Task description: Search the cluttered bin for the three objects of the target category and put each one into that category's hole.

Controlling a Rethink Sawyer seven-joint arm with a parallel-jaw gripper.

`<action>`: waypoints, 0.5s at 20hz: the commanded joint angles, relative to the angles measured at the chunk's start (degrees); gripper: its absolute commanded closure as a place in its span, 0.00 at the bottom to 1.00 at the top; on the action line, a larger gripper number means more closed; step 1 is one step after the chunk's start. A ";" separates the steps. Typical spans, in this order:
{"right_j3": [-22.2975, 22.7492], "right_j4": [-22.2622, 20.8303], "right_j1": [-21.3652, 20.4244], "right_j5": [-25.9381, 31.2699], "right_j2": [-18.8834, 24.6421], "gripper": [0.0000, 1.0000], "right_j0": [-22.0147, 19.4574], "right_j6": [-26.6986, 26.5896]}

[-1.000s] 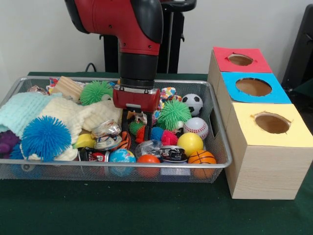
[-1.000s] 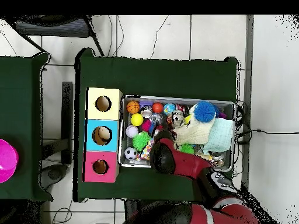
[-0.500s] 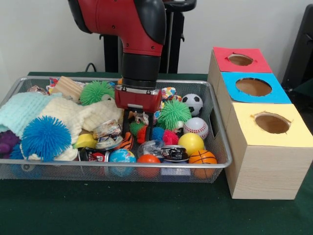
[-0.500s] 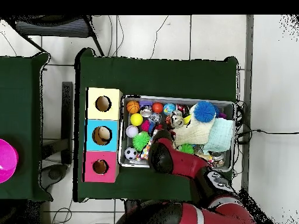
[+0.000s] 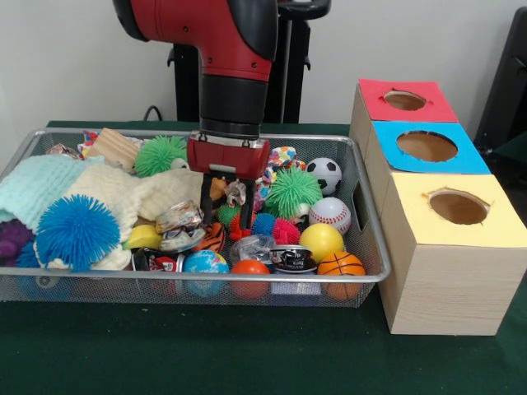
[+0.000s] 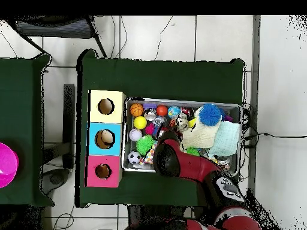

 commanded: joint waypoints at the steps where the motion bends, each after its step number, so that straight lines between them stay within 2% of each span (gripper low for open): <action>1: -0.29 2.59 -3.04 7.37 2.22 0.00 0.09 8.75; 5: -0.04 2.33 -3.25 7.71 3.04 0.00 -0.35 9.02; 10: -1.14 1.91 0.25 3.06 4.48 0.00 -0.81 10.63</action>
